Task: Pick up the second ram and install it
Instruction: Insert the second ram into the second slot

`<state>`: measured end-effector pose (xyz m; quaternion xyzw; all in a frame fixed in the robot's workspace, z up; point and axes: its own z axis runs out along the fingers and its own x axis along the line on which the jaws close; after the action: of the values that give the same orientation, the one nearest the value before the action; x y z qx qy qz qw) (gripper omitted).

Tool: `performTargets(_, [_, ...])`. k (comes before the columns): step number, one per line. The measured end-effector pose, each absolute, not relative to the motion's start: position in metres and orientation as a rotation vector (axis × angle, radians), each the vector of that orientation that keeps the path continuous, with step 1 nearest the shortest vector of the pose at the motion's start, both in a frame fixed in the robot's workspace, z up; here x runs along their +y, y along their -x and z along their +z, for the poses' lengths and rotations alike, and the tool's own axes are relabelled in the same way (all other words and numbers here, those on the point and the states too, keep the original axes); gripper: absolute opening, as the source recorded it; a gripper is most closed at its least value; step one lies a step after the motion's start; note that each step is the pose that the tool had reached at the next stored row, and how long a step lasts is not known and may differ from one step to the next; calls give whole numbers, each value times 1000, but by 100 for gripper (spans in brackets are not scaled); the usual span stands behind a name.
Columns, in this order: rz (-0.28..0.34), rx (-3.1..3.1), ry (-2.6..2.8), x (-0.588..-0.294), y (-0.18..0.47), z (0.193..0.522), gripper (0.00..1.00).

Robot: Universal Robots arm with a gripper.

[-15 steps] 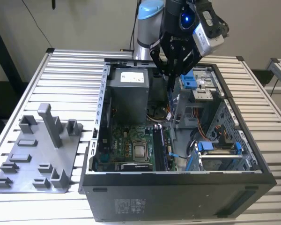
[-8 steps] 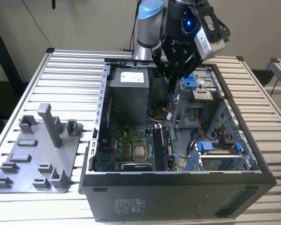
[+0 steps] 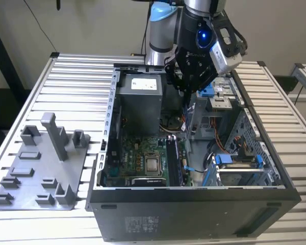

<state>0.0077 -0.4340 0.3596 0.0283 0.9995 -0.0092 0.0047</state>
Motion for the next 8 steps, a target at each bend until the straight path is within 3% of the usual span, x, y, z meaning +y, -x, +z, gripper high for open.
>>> performTargets(8, [-29, 3131, -83, -434, -8, 345, 14])
